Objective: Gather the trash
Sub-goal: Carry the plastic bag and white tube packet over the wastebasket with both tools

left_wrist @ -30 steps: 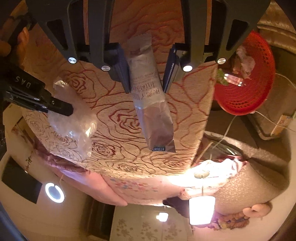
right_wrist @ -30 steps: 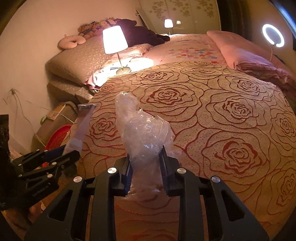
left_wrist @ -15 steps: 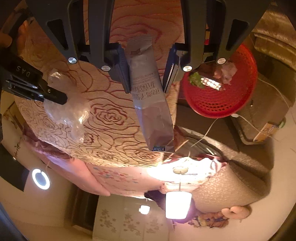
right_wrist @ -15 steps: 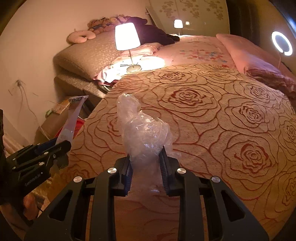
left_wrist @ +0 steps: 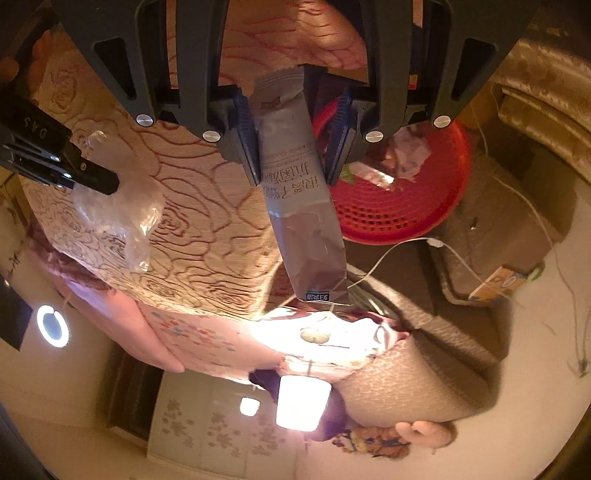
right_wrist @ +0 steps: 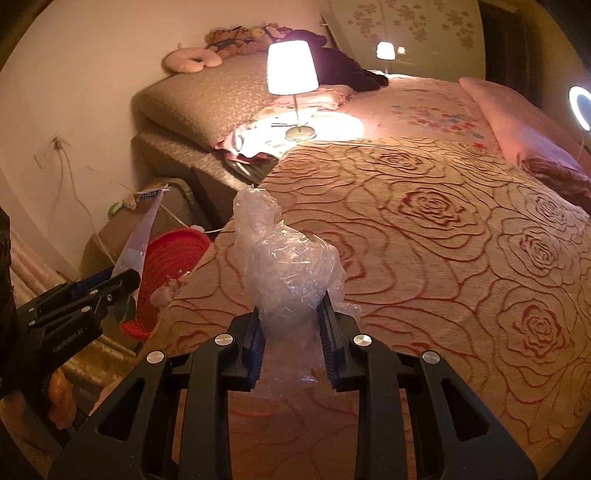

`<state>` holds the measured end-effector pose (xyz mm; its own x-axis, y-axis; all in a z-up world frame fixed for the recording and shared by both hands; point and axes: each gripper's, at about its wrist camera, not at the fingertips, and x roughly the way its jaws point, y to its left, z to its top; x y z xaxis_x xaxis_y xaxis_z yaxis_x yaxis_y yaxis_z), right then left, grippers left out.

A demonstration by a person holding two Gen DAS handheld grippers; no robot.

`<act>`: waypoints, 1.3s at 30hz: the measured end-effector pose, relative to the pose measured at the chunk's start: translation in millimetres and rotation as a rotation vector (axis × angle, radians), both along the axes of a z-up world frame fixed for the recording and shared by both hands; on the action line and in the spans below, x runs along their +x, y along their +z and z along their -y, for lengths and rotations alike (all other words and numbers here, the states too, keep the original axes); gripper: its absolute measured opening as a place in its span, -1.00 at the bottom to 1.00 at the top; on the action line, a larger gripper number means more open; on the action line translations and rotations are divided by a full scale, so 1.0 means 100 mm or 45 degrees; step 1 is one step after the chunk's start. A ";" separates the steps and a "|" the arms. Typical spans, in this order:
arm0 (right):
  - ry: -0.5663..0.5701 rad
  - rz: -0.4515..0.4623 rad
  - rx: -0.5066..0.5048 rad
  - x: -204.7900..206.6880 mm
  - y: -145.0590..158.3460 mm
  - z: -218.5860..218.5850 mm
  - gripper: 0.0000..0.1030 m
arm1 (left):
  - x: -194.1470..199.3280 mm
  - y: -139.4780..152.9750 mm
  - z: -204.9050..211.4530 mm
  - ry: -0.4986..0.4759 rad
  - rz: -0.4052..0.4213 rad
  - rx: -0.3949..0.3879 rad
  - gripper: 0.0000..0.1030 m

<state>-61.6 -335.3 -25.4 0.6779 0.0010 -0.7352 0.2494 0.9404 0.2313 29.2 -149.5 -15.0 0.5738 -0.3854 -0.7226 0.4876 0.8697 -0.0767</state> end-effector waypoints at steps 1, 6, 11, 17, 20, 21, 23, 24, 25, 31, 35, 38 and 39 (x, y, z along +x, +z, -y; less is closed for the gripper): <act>0.011 -0.001 0.000 0.02 0.00 -0.04 -0.50 | 0.02 0.00 -0.06 0.020 -0.001 -0.002 -0.34; 0.059 -0.005 0.002 0.14 0.00 -0.20 -0.50 | 0.11 0.02 -0.28 0.097 0.009 -0.002 -0.34; 0.120 -0.008 0.006 0.31 0.00 -0.38 -0.50 | 0.22 0.00 -0.53 0.174 -0.001 -0.016 -0.34; 0.181 -0.012 0.009 0.52 -0.01 -0.56 -0.50 | 0.34 -0.05 -0.76 0.246 -0.020 -0.022 -0.34; 0.209 -0.011 0.009 0.62 -0.01 -0.63 -0.50 | 0.40 -0.09 -0.84 0.274 -0.034 -0.017 -0.34; 0.221 -0.014 0.010 0.66 -0.02 -0.67 -0.50 | 0.41 -0.10 -0.85 0.279 -0.037 -0.016 -0.34; 0.241 -0.019 0.016 0.74 -0.04 -0.72 -0.50 | 0.45 -0.12 -0.86 0.286 -0.042 -0.010 -0.34; 0.253 -0.021 0.016 0.79 -0.04 -0.76 -0.49 | 0.46 -0.13 -0.86 0.286 -0.042 -0.007 -0.34; 0.264 -0.021 0.018 0.83 -0.05 -0.79 -0.49 | 0.47 -0.14 -0.85 0.286 -0.043 -0.003 -0.34; 0.320 -0.016 0.029 1.06 -0.04 -0.90 -0.49 | 0.53 -0.17 -0.80 0.286 -0.045 0.017 -0.34; 0.347 -0.026 0.036 1.17 -0.08 -0.96 -0.49 | 0.56 -0.18 -0.79 0.289 -0.046 0.028 -0.34; 0.361 -0.036 0.056 1.24 -0.14 -0.99 -0.50 | 0.60 -0.19 -0.79 0.296 -0.052 0.034 -0.34; 0.364 -0.039 0.063 1.25 -0.15 -0.99 -0.50 | 0.61 -0.20 -0.79 0.299 -0.056 0.035 -0.34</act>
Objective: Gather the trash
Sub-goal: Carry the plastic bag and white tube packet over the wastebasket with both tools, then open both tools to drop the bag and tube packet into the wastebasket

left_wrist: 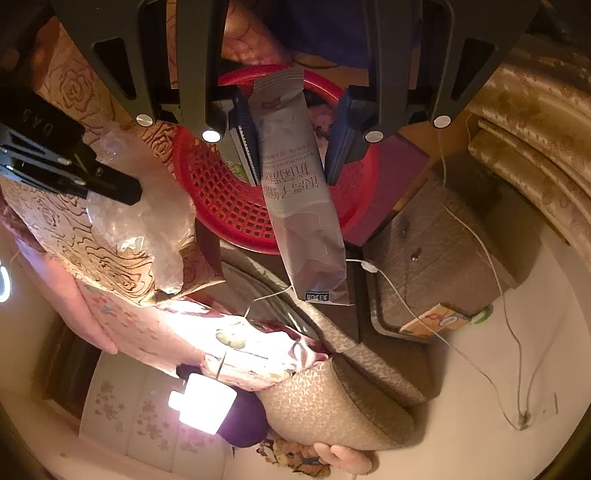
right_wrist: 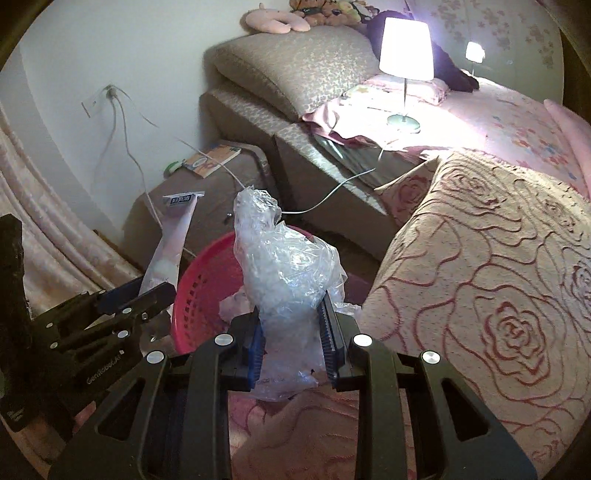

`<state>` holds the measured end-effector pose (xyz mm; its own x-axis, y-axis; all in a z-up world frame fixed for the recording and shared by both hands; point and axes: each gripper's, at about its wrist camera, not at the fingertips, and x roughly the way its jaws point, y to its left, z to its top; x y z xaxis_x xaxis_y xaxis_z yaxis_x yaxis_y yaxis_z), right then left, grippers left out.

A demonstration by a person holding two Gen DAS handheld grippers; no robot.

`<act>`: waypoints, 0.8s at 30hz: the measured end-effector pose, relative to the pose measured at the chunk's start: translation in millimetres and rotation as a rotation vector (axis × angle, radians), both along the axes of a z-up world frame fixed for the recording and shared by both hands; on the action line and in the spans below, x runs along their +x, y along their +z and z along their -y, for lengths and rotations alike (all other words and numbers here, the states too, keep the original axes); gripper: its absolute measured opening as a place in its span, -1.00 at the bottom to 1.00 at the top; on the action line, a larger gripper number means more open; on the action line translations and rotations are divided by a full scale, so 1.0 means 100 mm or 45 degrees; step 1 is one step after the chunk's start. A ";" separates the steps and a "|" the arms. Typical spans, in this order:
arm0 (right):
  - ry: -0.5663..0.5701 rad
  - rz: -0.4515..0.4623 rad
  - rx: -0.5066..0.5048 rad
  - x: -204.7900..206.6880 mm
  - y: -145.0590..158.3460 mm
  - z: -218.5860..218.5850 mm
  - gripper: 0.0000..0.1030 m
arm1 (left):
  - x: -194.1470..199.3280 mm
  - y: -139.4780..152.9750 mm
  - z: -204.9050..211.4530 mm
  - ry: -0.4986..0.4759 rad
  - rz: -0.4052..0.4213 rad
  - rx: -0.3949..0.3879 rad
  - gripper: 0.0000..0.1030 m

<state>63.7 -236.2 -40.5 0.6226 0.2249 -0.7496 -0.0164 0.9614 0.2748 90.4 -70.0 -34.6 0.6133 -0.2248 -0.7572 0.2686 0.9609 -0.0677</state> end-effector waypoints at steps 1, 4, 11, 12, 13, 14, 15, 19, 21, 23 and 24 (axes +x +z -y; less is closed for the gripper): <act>0.004 -0.006 0.006 0.02 -0.02 -0.02 -0.50 | 0.01 0.00 0.00 0.003 -0.004 0.001 -0.34; 0.009 -0.012 0.009 0.09 -0.03 -0.06 -0.50 | 0.06 -0.03 -0.01 0.012 -0.024 0.002 -0.34; -0.030 -0.059 0.001 0.30 -0.09 -0.03 -0.49 | 0.23 -0.12 -0.01 0.014 -0.078 0.003 -0.34; -0.032 -0.070 0.003 0.32 -0.11 -0.02 -0.49 | 0.25 -0.14 -0.01 0.011 -0.085 0.003 -0.34; -0.033 -0.078 0.003 0.35 -0.13 -0.02 -0.49 | 0.28 -0.16 0.00 0.009 -0.092 0.006 -0.33; -0.034 -0.085 0.003 0.37 -0.15 -0.02 -0.49 | 0.31 -0.18 0.00 0.006 -0.101 0.008 -0.34; -0.033 -0.098 0.002 0.40 -0.17 -0.03 -0.49 | 0.32 -0.20 0.00 0.006 -0.106 0.009 -0.34; -0.017 -0.135 0.004 0.53 -0.24 -0.08 -0.47 | 0.41 -0.27 -0.01 0.011 -0.142 0.005 -0.33; -0.010 -0.147 0.004 0.58 -0.27 -0.11 -0.47 | 0.46 -0.31 -0.01 0.012 -0.161 0.005 -0.33; -0.008 -0.162 0.012 0.64 -0.30 -0.12 -0.47 | 0.47 -0.34 -0.01 0.016 -0.170 0.008 -0.33; -0.008 -0.167 0.015 0.66 -0.31 -0.13 -0.47 | 0.49 -0.35 -0.02 0.019 -0.177 0.008 -0.33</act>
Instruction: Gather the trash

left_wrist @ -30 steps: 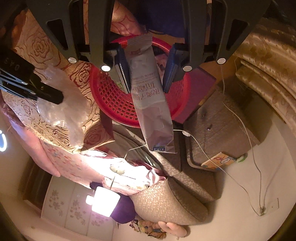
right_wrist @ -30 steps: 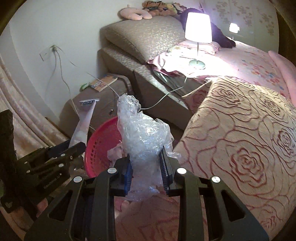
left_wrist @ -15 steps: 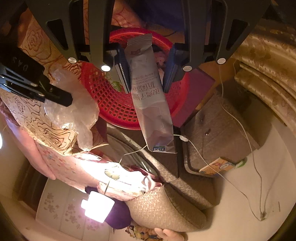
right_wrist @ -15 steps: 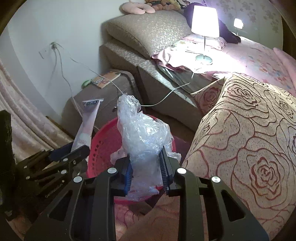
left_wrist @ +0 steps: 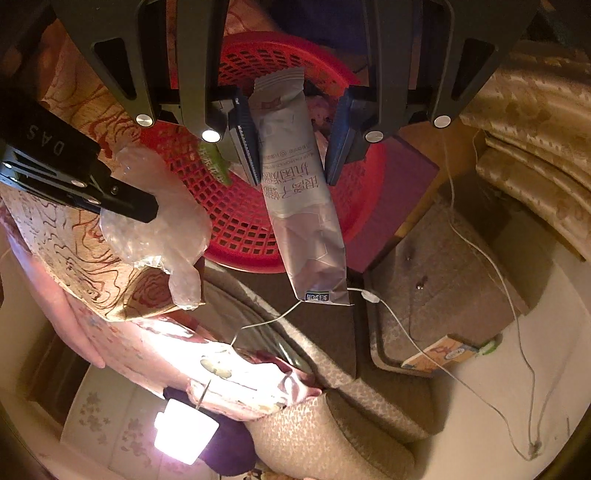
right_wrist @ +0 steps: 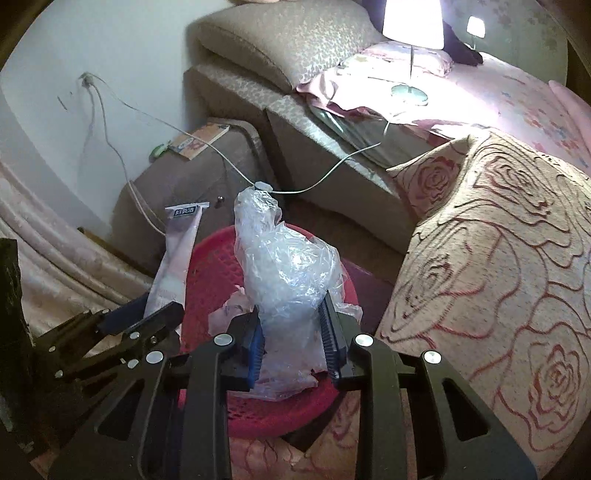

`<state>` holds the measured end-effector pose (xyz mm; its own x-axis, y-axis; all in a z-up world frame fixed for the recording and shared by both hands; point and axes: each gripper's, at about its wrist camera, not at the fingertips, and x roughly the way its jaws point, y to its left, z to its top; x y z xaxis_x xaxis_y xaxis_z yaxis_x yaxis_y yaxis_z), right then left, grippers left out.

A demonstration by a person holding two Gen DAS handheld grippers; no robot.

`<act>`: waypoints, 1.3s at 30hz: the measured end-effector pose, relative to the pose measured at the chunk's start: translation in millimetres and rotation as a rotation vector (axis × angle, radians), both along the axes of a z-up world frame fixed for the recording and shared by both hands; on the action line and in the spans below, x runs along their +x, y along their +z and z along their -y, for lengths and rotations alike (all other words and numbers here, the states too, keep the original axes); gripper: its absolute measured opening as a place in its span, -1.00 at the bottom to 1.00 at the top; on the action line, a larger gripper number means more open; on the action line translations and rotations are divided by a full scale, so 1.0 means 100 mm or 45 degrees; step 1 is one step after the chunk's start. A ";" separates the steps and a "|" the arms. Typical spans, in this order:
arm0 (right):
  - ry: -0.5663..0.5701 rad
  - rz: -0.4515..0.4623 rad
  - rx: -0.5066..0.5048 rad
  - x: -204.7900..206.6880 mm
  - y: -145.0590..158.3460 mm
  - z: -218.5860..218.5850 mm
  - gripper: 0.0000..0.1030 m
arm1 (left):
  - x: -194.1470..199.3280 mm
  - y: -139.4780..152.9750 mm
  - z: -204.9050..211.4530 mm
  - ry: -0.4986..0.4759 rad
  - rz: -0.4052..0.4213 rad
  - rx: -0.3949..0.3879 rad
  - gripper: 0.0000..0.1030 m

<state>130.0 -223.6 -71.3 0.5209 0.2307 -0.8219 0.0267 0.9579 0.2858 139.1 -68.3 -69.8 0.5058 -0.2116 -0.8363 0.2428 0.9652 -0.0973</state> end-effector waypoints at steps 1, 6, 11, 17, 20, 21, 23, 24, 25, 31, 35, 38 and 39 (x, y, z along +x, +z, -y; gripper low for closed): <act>-0.001 -0.005 0.006 0.02 -0.01 0.00 -0.47 | 0.01 -0.01 0.00 0.002 -0.002 -0.001 -0.33; -0.021 -0.010 0.055 0.08 -0.04 0.02 -0.11 | 0.04 -0.02 -0.01 -0.007 -0.013 -0.011 -0.21; -0.031 0.025 0.076 0.08 0.01 0.02 0.15 | 0.06 -0.04 -0.02 -0.010 -0.045 -0.038 0.17; -0.101 0.032 0.111 -0.03 0.06 0.16 0.36 | 0.02 0.03 -0.10 0.035 -0.008 -0.049 0.40; -0.130 0.044 0.104 -0.11 0.09 0.23 0.49 | -0.02 0.09 -0.13 0.052 0.015 -0.050 0.44; -0.140 0.055 0.089 -0.16 0.12 0.24 0.54 | -0.05 0.11 -0.14 0.055 0.026 -0.048 0.45; -0.156 0.076 0.062 -0.24 0.16 0.25 0.62 | -0.09 0.15 -0.13 0.053 0.044 -0.041 0.46; -0.165 0.094 0.044 -0.30 0.19 0.26 0.66 | -0.12 0.17 -0.12 0.051 0.058 -0.035 0.47; -0.170 0.111 0.025 -0.35 0.23 0.25 0.68 | -0.15 0.20 -0.12 0.046 0.074 -0.030 0.48; -0.157 0.203 -0.078 -0.65 0.41 0.18 0.78 | -0.34 0.37 -0.10 0.025 0.178 0.000 0.54; -0.158 0.285 -0.126 -0.89 0.53 0.12 0.86 | -0.48 0.47 -0.11 0.018 0.234 0.011 0.56; -0.148 0.324 -0.136 -1.01 0.60 0.08 0.86 | -0.59 0.53 -0.12 0.017 0.274 0.027 0.57; -0.144 0.336 -0.142 -1.05 0.62 0.06 0.86 | -0.64 0.56 -0.14 0.017 0.287 0.028 0.58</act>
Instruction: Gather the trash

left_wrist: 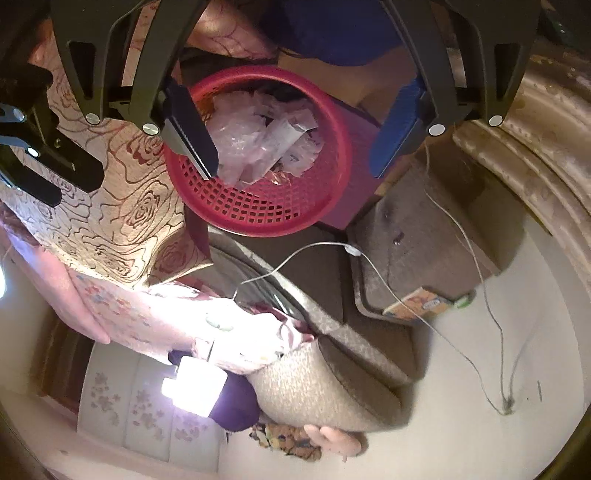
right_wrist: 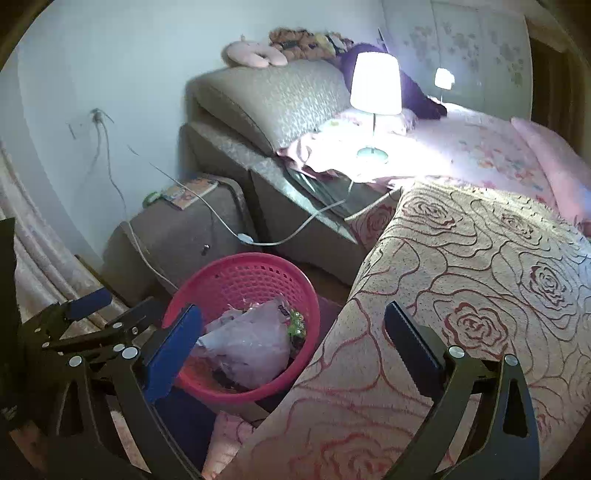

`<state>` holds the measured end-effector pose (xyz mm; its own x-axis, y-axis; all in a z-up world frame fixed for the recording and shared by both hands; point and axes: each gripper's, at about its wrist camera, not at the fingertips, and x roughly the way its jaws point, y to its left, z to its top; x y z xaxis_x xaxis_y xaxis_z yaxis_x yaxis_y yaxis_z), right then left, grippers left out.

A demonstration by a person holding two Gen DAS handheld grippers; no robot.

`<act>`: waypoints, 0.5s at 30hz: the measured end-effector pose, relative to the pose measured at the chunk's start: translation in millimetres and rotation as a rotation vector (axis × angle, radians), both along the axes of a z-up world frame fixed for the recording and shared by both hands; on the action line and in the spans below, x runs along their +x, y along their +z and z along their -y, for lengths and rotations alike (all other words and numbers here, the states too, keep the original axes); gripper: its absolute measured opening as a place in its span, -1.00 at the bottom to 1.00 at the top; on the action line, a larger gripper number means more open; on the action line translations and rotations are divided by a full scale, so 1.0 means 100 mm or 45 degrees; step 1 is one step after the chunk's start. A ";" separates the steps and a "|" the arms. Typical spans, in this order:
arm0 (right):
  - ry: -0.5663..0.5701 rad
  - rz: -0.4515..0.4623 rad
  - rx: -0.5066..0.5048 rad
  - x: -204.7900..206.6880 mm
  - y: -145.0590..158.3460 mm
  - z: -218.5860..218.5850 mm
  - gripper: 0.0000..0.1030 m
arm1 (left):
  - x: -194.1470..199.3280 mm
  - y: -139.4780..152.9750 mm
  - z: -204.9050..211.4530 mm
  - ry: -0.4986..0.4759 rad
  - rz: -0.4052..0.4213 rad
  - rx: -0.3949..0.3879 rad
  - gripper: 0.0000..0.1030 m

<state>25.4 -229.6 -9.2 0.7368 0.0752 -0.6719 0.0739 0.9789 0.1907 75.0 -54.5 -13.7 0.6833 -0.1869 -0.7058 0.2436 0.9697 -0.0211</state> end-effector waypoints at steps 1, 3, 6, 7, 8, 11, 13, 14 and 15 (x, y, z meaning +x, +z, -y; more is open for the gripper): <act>0.003 0.009 -0.004 -0.03 0.02 -0.01 0.86 | -0.03 0.02 -0.01 -0.001 0.007 0.002 0.58; -0.001 0.027 0.005 -0.12 0.05 -0.01 0.86 | -0.12 0.07 -0.02 0.001 0.036 0.015 0.58; -0.010 0.040 0.026 -0.21 0.08 -0.03 0.86 | -0.23 0.12 -0.06 0.004 0.057 0.018 0.60; -0.013 0.043 0.029 -0.24 0.09 -0.04 0.86 | -0.27 0.14 -0.07 0.008 0.062 0.016 0.61; -0.017 0.045 0.029 -0.27 0.10 -0.06 0.86 | -0.31 0.15 -0.09 0.013 0.067 0.016 0.62; -0.021 0.079 -0.005 -0.38 0.15 -0.13 0.86 | -0.40 0.18 -0.13 0.023 0.081 0.019 0.63; -0.009 0.110 -0.058 -0.46 0.18 -0.18 0.86 | -0.44 0.20 -0.16 0.031 0.083 0.015 0.64; -0.006 0.120 -0.081 -0.50 0.20 -0.21 0.86 | -0.47 0.21 -0.18 0.037 0.084 0.011 0.64; -0.005 0.125 -0.088 -0.53 0.21 -0.23 0.86 | -0.49 0.22 -0.21 0.041 0.085 0.007 0.64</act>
<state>-27.7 -207.0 12.2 0.7997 0.0282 -0.5997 0.0618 0.9897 0.1290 26.2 -33.8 7.8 0.7346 -0.1604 -0.6593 0.2129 0.9771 -0.0005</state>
